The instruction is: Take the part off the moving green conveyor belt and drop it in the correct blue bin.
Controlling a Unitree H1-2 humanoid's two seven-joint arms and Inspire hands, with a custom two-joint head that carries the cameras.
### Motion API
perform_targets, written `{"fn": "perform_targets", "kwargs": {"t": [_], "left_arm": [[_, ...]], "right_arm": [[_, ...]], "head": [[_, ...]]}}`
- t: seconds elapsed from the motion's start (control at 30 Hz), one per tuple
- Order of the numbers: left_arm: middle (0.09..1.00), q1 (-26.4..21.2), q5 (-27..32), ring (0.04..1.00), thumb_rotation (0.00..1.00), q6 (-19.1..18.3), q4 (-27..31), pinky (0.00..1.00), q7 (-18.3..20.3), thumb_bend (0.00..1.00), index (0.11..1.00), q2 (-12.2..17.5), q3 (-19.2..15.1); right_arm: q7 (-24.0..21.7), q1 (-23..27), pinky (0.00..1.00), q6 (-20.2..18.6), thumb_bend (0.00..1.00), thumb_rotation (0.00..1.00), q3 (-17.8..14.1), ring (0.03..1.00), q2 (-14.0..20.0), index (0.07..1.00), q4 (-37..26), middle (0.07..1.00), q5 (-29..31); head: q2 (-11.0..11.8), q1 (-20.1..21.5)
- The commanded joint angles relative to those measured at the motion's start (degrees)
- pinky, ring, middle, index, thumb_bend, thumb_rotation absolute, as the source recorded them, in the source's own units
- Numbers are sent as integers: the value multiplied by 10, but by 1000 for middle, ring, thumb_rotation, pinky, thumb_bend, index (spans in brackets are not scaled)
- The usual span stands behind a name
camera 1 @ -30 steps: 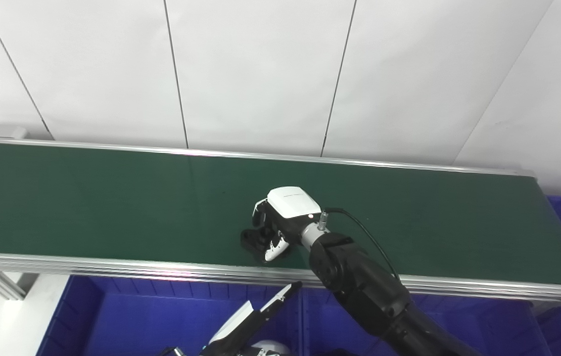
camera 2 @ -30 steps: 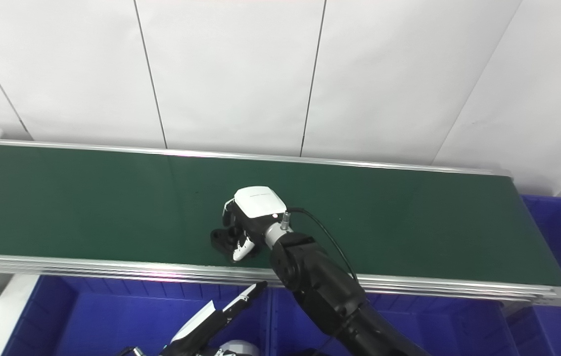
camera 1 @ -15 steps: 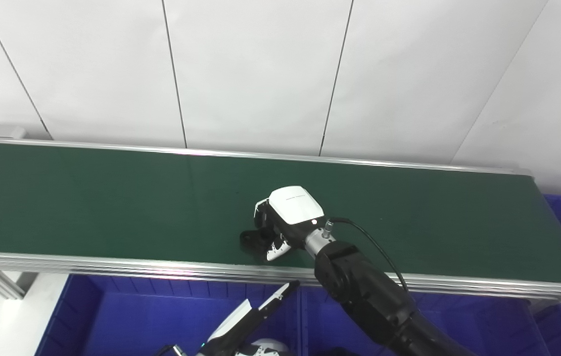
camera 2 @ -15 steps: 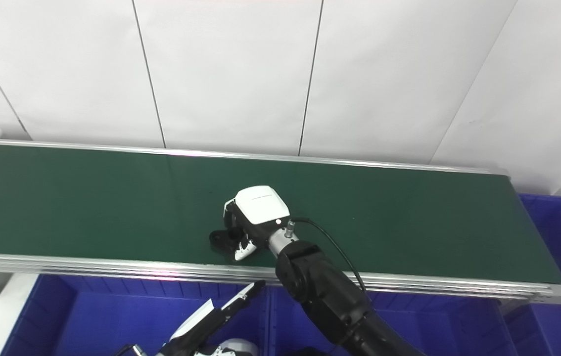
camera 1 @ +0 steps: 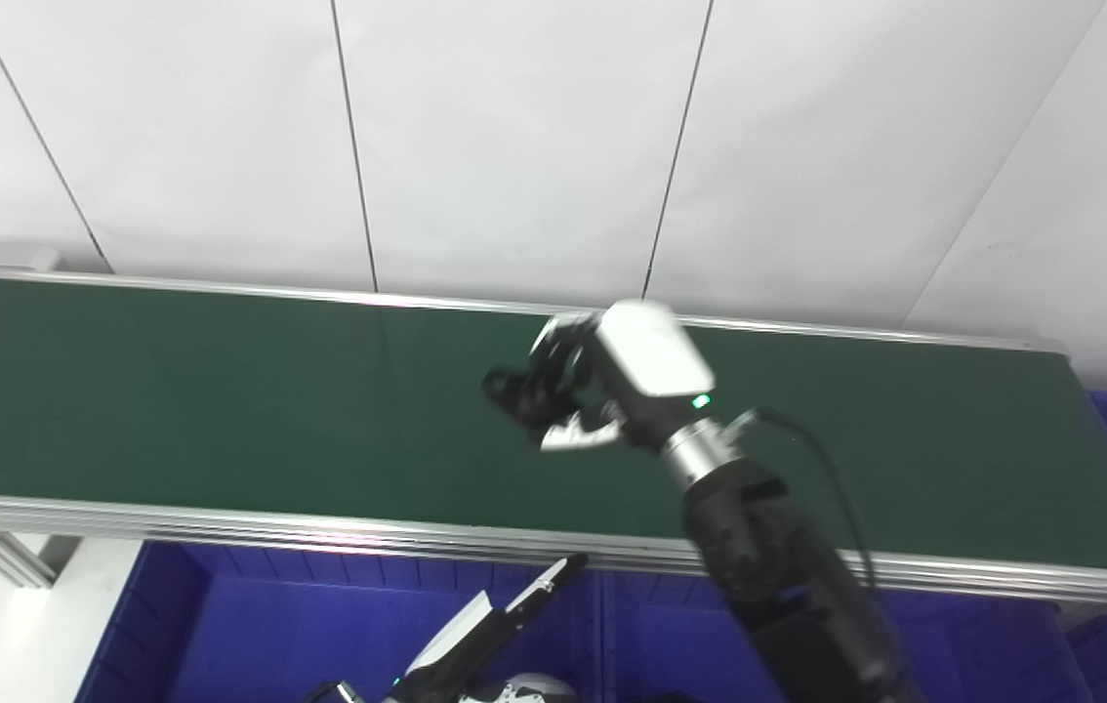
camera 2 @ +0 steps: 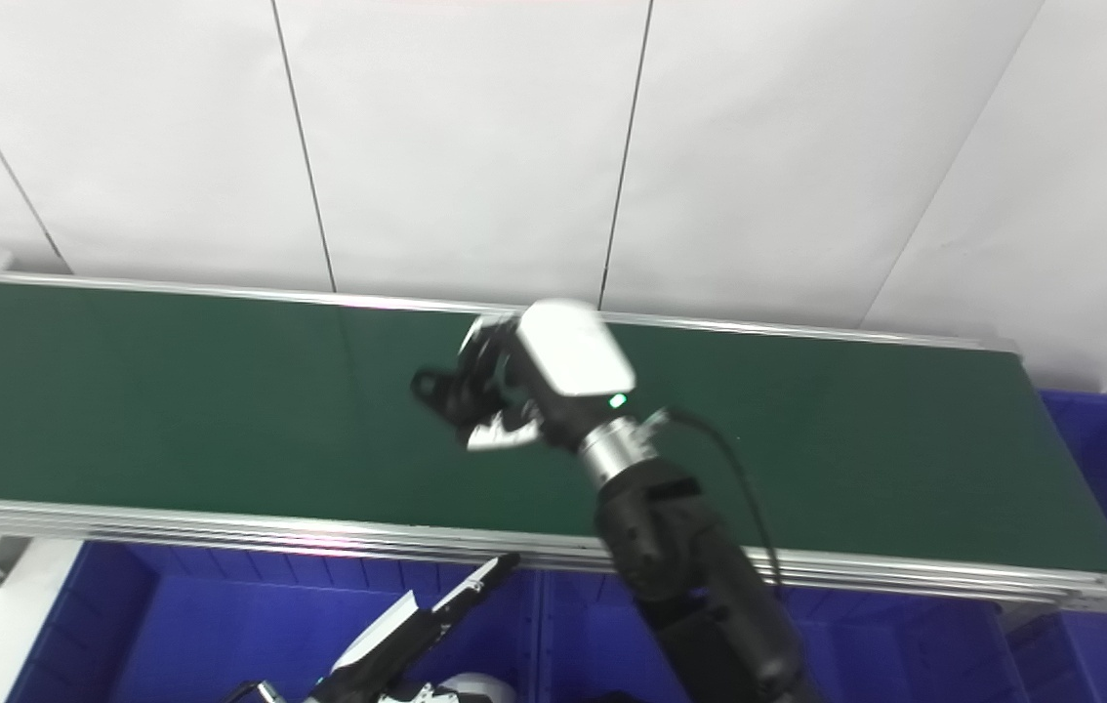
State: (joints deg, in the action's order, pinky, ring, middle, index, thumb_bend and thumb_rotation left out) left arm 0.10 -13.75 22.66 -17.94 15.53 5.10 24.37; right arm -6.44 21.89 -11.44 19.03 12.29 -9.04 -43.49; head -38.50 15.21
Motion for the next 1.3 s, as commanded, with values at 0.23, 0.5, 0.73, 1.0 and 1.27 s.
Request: {"fn": "perform_targets", "kwargs": {"t": [0.23,0.5,0.73,1.0,1.27], "left_arm": [[1000,4,11,1000,751,18,31,984,3,718,1000,9,-7],[1000,13,25,1000,741,12,54,1000,5,690,1000,18,-17],[1000,15,33,1000,770,-25,91,1000,14,704,1000,22,-33],[1000,13,31,1000,795,-53,124,995,13,694,1000,19,-43],[1000,14,23,1000,789,-60,135,992,11,661,1000,17,-42]], "right_arm": [[-12,-92,150,-25,525,0,-61,211,11,485,-81,470,10],[1,-208,202,-11,524,0,-87,269,7,487,-98,474,25],[10,-278,191,7,527,0,-77,251,16,486,-68,472,22],[-13,-273,262,-21,518,0,-50,345,37,524,11,408,5],[-39,-248,322,-54,517,0,-19,430,46,526,63,430,-41]], "head": [[-4,8],[-32,36],[-72,62],[-110,52],[-112,44]]}}
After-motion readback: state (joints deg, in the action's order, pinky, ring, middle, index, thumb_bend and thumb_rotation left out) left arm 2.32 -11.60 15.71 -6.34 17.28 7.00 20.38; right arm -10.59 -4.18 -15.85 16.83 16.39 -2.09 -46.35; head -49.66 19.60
